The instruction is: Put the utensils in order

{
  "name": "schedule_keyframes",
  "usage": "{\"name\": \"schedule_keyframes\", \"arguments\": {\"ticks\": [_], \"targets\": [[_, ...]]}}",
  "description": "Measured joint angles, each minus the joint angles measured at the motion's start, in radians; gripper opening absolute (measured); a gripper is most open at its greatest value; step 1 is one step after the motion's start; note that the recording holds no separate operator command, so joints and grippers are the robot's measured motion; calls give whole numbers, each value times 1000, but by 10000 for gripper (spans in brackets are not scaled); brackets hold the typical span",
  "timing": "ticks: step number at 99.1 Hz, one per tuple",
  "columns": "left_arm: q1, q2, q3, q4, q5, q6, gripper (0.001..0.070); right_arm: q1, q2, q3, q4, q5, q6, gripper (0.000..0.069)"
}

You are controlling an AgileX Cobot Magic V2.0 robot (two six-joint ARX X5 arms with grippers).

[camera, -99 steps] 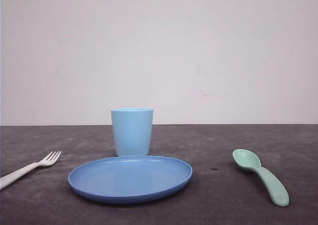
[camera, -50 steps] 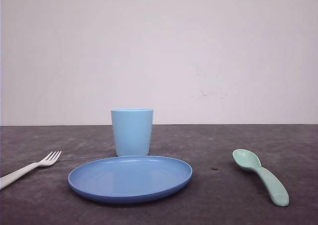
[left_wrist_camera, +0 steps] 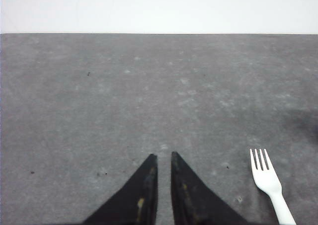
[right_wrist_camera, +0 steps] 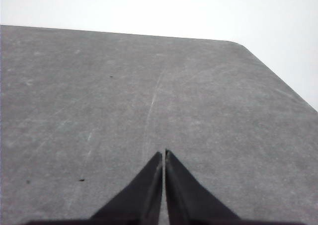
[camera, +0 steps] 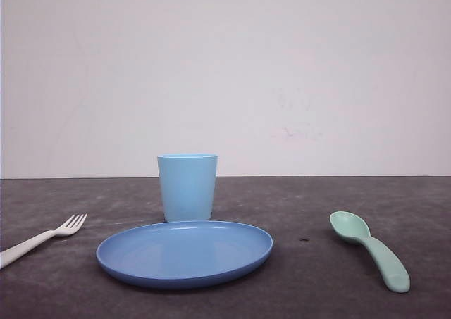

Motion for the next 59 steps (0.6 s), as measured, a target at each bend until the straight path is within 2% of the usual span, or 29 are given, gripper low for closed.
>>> {"name": "schedule_keyframes", "arguments": {"ticks": [19, 28, 38, 43, 59], "targets": [[0, 0, 0, 0, 0, 0, 24, 0, 0, 0, 0, -2, 1, 8], [0, 0, 0, 0, 0, -7, 24, 0, 0, 0, -1, -34, 30, 8], [0, 0, 0, 0, 0, -56, 24, 0, 0, 0, -3, -97, 108, 8], [0, 0, 0, 0, 0, -102, 24, 0, 0, 0, -3, -131, 164, 8], [0, 0, 0, 1, 0, -186, 24, 0, 0, 0, -3, -154, 266, 8]]}}
